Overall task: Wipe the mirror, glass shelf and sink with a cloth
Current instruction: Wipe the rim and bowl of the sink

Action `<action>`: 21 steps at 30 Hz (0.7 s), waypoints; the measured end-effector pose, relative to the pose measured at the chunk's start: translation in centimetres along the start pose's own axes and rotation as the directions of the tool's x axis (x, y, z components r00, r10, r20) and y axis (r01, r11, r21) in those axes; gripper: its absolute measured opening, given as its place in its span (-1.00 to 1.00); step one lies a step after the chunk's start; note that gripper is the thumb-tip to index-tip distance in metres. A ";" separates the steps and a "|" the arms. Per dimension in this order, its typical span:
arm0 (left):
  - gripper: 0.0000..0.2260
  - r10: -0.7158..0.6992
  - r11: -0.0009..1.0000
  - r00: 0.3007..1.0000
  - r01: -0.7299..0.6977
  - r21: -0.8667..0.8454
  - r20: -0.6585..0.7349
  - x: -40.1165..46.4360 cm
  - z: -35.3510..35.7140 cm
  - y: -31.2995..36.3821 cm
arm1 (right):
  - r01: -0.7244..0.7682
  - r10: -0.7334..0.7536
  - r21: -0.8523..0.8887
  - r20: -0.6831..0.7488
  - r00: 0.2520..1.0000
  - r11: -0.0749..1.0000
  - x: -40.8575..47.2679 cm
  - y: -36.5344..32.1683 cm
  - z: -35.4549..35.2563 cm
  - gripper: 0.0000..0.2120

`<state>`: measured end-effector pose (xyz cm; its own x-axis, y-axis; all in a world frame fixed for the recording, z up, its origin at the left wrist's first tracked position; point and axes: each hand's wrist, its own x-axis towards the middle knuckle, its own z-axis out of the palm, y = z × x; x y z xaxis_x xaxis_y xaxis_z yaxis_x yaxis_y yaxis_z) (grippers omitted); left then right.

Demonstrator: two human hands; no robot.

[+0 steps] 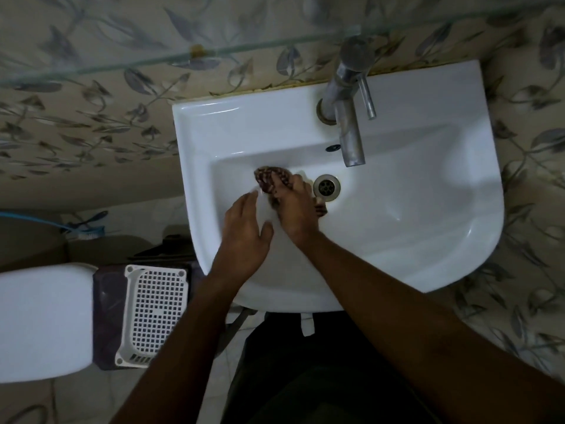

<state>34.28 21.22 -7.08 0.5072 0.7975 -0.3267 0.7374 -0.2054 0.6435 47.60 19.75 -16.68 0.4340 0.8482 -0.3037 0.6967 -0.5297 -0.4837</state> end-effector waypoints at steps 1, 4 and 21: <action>-0.42 0.005 1.000 1.000 -0.006 0.010 0.014 0.5 0.1 -0.1 | -0.041 0.041 0.061 -0.013 0.999 0.997 -0.3 -0.8 0.1 -0.46; -0.42 -0.020 0.999 0.999 0.019 0.030 0.034 1.8 -0.1 -0.3 | 0.047 -0.050 0.412 -0.004 0.999 0.910 -2.2 -3.4 0.6 -0.66; -0.45 0.004 1.000 0.993 -0.003 -0.004 0.119 3.2 1.5 0.6 | 0.198 -0.197 0.016 -0.034 0.980 0.980 -0.8 1.6 0.2 -0.58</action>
<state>37.02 22.78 -8.75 0.5594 0.7235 -0.4046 0.7339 -0.2054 0.6474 48.21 18.22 -17.40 0.3072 0.9355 -0.1744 0.7596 -0.3515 -0.5473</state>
